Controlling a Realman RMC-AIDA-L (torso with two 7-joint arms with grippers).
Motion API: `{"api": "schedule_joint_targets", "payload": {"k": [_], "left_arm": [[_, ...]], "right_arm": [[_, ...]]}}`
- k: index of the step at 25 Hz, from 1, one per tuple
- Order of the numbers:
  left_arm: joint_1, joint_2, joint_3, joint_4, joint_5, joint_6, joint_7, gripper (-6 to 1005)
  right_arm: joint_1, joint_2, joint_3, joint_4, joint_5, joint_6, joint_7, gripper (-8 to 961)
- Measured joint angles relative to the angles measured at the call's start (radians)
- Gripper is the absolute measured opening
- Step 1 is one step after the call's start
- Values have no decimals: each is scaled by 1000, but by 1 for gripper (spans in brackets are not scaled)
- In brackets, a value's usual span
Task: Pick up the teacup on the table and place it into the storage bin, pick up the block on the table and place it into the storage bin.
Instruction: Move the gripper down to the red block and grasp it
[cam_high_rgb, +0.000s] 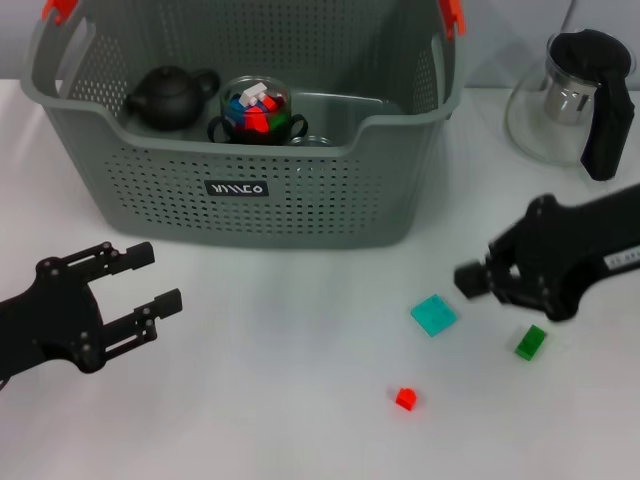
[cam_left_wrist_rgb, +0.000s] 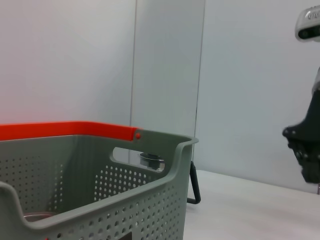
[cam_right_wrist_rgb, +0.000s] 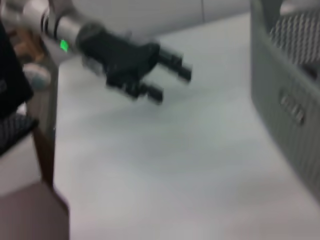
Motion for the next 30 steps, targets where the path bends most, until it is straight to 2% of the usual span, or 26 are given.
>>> {"api": "schedule_joint_targets", "payload": {"k": [4,7,13,18,23,30], "left_arm": [[-1,-1,1,-1,0,-4,-2,614],[-2,-2,1,-2,0,-9,-4,614],[-1,-3,1,-11,0,-21,-1,613],[5,-3,-7,-13,0,-25,-1,613],[6,-1,-27,-12,0,-24,0,613],[9,0,-27,-9,1,-24,0,614]], "right_arm": [[34,1,-92,-1,-140,-37,61,17],[60,5,-207,9,-237,-22,133,30],[91,6,-426,24,-321,81,233,236],[110,8,-538,50,-324,161,306,414],[135,11,-632,119,-321,227,346,412],[143,12,-698,131,-319,274,383,409]]}}
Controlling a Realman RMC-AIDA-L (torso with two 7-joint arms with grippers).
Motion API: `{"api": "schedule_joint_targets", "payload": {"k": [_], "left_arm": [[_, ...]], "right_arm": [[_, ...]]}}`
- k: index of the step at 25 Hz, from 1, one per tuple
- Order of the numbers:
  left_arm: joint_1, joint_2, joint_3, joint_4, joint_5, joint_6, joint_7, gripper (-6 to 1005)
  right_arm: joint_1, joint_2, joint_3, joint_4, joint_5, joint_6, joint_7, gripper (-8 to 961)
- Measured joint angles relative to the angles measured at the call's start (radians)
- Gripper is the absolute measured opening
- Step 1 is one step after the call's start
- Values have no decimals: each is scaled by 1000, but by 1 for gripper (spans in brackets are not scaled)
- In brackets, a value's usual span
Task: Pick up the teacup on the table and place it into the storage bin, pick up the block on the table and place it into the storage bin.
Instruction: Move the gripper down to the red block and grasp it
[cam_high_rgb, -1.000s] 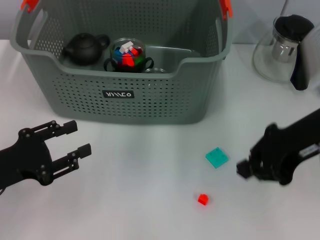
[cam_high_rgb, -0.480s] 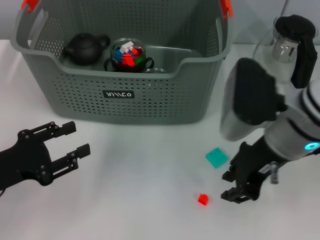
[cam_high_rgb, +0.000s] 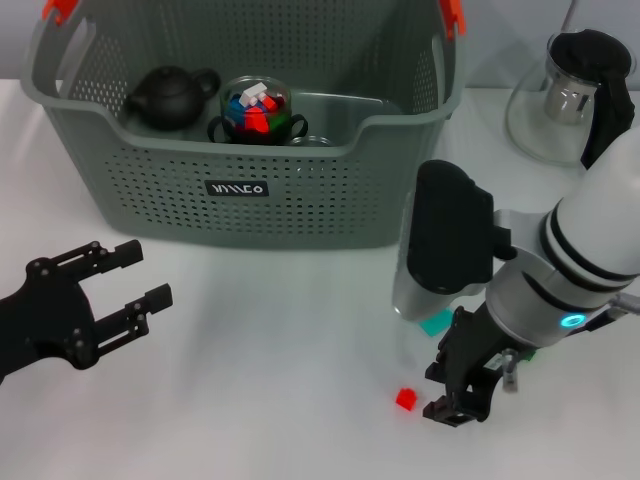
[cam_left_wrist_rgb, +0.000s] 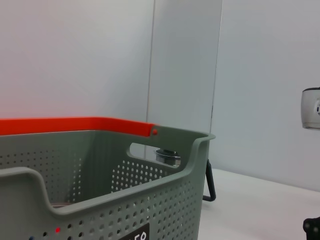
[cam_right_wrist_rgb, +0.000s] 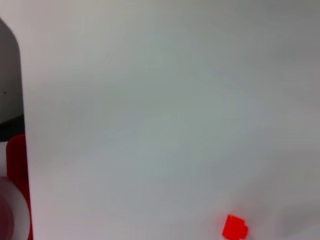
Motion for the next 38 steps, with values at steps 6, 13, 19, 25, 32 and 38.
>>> {"api": "schedule_joint_targets", "payload": {"k": [6,13,19,25,32,38], "left_arm": [[0,1,0,-2,0,-3,0,614],[2,1,0,-3,-1,-9,0,613],[5,-1,0,-3,-1,-11,0,613],[6,-1,0,-3,-1,-14,2,613],[12,-2,-3,-3,-1,-14,2,613],[13,-2,-12,-3,-1,-15,3,614]], "right_arm": [[20,1,-57,30,2,45,41,407],[48,3,-78,82,5,91,91,404],[57,4,-109,103,14,109,140,402],[64,3,-118,123,37,136,162,400],[94,3,-118,179,38,153,175,397],[96,3,-118,180,39,162,180,395]]}}
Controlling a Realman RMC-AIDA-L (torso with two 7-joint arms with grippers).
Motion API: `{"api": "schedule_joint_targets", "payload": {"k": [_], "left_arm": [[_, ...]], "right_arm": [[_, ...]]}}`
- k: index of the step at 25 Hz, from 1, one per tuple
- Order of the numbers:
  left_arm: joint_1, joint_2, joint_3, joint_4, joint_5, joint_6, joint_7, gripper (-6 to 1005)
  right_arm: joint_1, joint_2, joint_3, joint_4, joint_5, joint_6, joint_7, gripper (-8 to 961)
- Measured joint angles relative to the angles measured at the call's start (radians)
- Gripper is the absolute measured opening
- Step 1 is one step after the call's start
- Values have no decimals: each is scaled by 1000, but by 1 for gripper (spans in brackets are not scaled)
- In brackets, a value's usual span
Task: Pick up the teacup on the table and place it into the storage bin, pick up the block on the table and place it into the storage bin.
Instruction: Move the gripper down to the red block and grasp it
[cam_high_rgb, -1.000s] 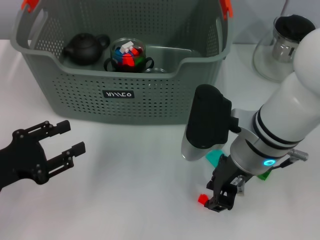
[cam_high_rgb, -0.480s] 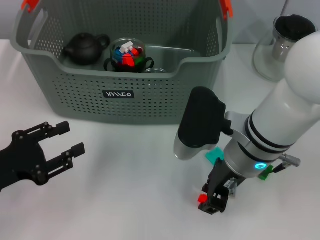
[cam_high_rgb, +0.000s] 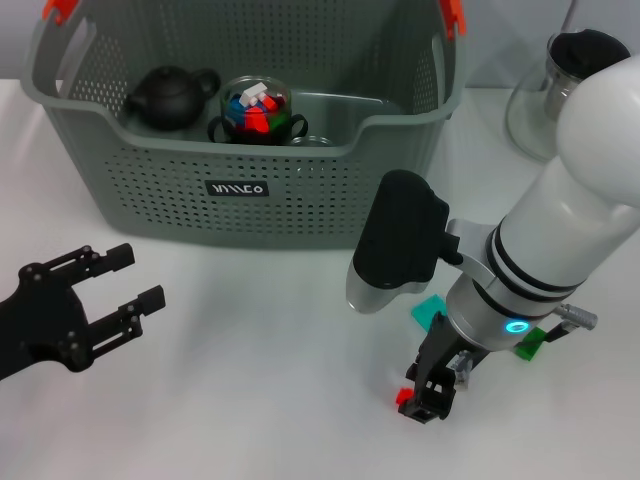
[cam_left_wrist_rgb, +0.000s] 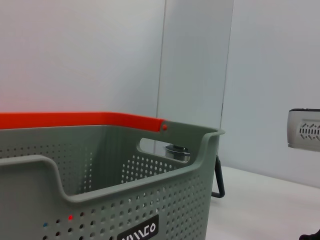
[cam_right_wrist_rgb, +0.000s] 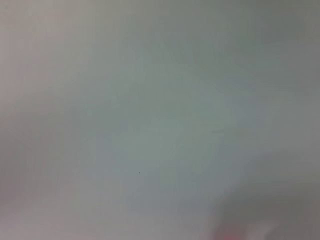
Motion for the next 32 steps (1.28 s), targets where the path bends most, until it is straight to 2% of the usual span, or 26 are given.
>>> {"api": "schedule_joint_targets", "payload": {"k": [20,32], "left_arm": [[-1,-2,0,0,6,-8,6,614],[-1,-3,2,0,1,-8,6,613]], "right_arm": [[9,0,-1,7,7,2,32,332],[13,0,-46,8,8,2,23,287]]}}
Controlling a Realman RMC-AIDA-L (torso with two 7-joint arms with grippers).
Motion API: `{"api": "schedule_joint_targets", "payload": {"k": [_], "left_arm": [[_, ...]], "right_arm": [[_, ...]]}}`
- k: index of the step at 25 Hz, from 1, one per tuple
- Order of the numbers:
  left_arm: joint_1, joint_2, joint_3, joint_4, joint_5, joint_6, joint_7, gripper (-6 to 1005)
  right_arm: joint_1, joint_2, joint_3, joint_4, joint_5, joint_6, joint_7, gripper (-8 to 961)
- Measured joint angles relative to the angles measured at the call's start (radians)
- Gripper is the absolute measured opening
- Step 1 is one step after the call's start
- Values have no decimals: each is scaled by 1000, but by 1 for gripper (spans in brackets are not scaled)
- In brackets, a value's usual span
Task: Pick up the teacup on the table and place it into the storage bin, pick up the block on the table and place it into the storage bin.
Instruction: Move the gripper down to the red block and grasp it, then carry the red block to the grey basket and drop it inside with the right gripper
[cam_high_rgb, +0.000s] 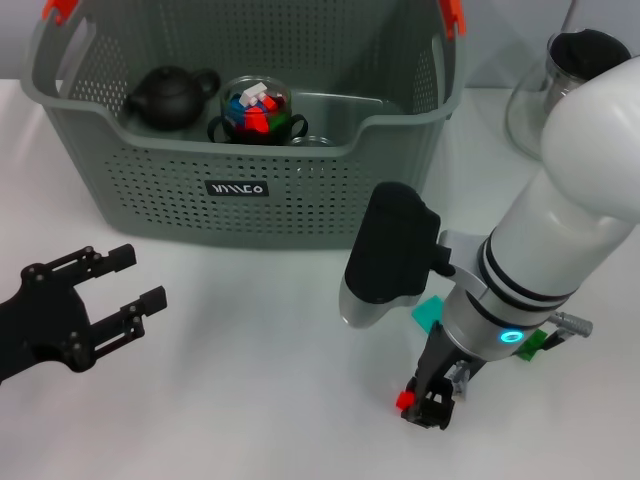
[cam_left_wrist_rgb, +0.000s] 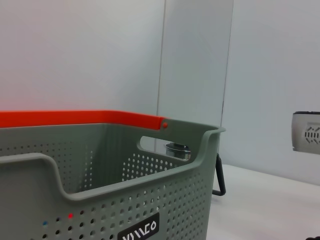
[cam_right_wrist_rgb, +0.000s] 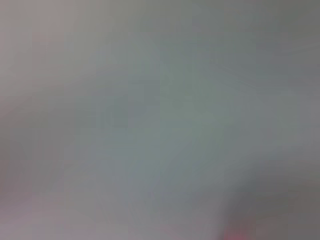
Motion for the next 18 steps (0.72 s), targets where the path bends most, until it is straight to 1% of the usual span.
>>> {"api": "schedule_joint_targets", "payload": {"k": [2,11,15,18], "left_arm": [[0,0,-1,0,0,0,0,613],[1,0,-2,0,-1,0,0,613],[2,1,-2,0,-1,0,0,614],[2,2,-2,0,-1,0,0,614]], "right_arm": [[4,0,-3,0,0,-4,2,279],[10,-3,5,-10,1,-24,12,176],[-7,-6,8,-47,0,-41,13,144],[-26,-9,30,-88,-5,-58,13,131]]}}
